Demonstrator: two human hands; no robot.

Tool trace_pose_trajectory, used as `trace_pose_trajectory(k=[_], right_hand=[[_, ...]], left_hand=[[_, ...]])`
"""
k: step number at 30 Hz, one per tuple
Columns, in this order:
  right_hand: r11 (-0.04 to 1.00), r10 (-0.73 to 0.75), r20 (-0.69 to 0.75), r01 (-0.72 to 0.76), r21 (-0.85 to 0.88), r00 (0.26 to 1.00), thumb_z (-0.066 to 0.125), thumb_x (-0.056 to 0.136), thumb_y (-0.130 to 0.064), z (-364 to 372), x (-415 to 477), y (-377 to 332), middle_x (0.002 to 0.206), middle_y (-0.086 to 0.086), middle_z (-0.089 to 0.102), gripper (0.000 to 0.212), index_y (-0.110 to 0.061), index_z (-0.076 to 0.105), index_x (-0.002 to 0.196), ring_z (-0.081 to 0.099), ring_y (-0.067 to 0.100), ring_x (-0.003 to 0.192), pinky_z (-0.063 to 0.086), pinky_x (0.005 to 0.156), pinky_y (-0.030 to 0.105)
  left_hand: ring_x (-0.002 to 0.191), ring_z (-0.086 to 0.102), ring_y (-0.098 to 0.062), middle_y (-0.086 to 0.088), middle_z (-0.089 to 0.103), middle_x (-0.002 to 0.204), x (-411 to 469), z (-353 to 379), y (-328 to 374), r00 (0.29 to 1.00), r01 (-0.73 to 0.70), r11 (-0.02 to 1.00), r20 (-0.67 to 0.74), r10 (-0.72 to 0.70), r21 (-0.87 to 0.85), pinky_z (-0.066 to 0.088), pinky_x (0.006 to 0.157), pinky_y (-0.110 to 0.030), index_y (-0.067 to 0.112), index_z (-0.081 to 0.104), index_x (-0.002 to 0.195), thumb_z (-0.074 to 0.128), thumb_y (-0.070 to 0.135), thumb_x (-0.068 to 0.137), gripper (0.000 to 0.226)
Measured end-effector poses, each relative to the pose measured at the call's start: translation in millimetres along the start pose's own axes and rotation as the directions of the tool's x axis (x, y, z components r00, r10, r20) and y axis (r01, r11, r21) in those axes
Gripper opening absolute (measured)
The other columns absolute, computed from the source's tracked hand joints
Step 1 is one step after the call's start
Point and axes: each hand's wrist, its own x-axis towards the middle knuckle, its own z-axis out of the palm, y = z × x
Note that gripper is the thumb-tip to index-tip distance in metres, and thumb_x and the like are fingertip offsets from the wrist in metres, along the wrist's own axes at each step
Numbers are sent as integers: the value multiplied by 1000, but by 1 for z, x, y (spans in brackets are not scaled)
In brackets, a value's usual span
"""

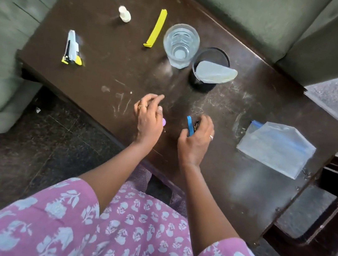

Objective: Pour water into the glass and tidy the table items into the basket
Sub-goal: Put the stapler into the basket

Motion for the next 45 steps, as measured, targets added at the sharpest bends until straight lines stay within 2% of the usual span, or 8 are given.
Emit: trace_pose_trajectory(k=[4, 8, 16, 21, 27, 35, 41, 45], right_hand=[[985, -171, 42, 171, -1, 984, 60, 61, 13, 22, 12, -35, 115, 25, 58, 45, 9, 59, 105, 57, 43, 102, 47, 91, 45], [964, -263, 81, 264, -8, 962, 59, 60, 14, 45, 25, -60, 115, 22, 59, 43, 8, 59, 103, 57, 41, 97, 40, 91, 32], [948, -306, 163, 316, -36, 938, 59, 61, 12, 74, 37, -87, 117, 18, 59, 43, 4, 60, 103, 56, 39, 94, 44, 86, 33], [949, -303, 174, 314, -39, 937, 60, 62, 12, 78, 41, -90, 116, 19, 59, 40, 3, 60, 101, 56, 39, 94, 49, 83, 39], [943, -320, 165, 330, -39, 933, 61, 61, 14, 67, 43, -85, 115, 21, 60, 41, 5, 60, 100, 57, 40, 95, 50, 84, 41], [942, -331, 96, 335, -27, 939, 63, 59, 15, 33, 36, -53, 112, 23, 61, 38, 5, 61, 96, 54, 31, 100, 50, 84, 42], [961, -271, 48, 273, -42, 961, 62, 57, 17, -6, 24, -22, 109, 22, 62, 36, 6, 64, 92, 61, 40, 90, 45, 86, 35], [969, -243, 23, 243, -47, 970, 65, 60, 15, -37, 17, 4, 111, 22, 63, 37, 5, 65, 95, 61, 40, 92, 47, 86, 36]], left_hand=[[111, 51, -29, -14, 53, 123, 41, -28, -35, 994, 66, 995, -92, -60, 68, 27, 102, -36, 8, 59, 119, 47, 5, 90, 32], [111, 50, -26, -7, 46, 132, 84, -56, -71, 964, 200, 971, -202, -171, 132, 23, 101, -30, 17, 53, 125, 49, 14, 89, 36], [133, 30, -31, -14, 23, 150, 187, -96, -133, 794, 598, 774, -286, -536, 209, 20, 111, -34, 7, 21, 143, 63, 44, 79, 85], [124, 42, -32, -16, 46, 133, 204, -99, -141, 789, 612, 761, -235, -567, 218, 38, 99, -39, 5, 49, 124, 55, 20, 86, 41], [119, 47, -32, -18, 51, 127, 191, -96, -140, 784, 617, 757, -249, -568, 215, 39, 98, -36, 5, 54, 117, 56, 15, 83, 36], [112, 51, -28, -12, 56, 121, 124, -60, -96, 881, 430, 899, -256, -397, 85, 39, 92, -35, 11, 58, 115, 57, 18, 79, 36], [99, 55, -32, -14, 63, 109, 61, -26, -39, 986, 98, 993, -140, -88, 64, 37, 85, -30, 9, 66, 105, 62, 10, 71, 34], [96, 57, -35, -17, 65, 102, 25, -3, -2, 991, -119, 991, -51, 122, 55, 40, 86, -29, 5, 68, 102, 63, 3, 68, 34]])
